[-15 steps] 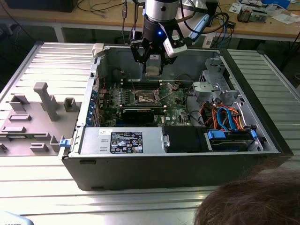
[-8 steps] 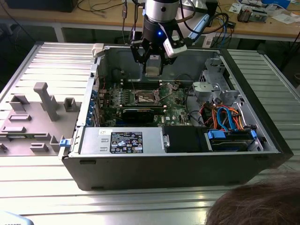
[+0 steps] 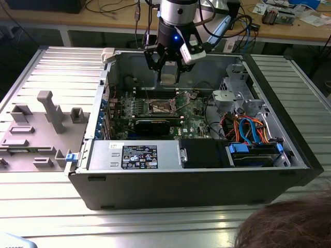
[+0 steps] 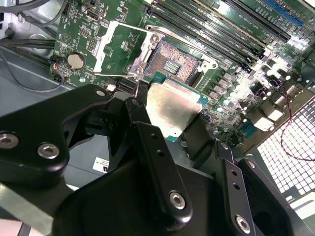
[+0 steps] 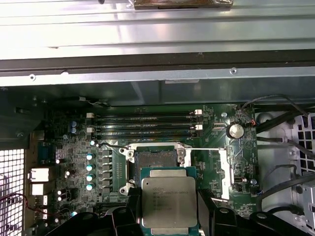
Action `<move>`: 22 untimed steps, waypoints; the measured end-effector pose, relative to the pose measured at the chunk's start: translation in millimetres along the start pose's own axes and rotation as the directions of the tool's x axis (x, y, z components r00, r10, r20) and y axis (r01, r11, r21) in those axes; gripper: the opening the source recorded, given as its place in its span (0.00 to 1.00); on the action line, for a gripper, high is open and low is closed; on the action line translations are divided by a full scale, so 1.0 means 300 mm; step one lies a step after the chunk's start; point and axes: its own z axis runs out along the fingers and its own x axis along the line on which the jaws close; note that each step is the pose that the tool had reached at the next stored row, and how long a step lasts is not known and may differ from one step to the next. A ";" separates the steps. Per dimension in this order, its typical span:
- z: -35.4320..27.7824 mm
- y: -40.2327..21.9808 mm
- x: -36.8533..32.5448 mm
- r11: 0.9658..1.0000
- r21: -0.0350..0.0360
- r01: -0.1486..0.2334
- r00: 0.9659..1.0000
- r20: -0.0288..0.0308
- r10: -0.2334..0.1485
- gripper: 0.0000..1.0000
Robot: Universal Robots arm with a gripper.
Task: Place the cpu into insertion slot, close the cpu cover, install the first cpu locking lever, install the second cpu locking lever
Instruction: 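Place the cpu into insertion slot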
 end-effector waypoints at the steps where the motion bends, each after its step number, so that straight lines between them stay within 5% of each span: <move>1: 0.000 0.000 0.000 1.000 0.000 0.000 1.000 0.000 0.000 0.55; 22: 0.014 -0.001 0.000 1.000 0.000 0.000 1.000 0.000 0.000 0.55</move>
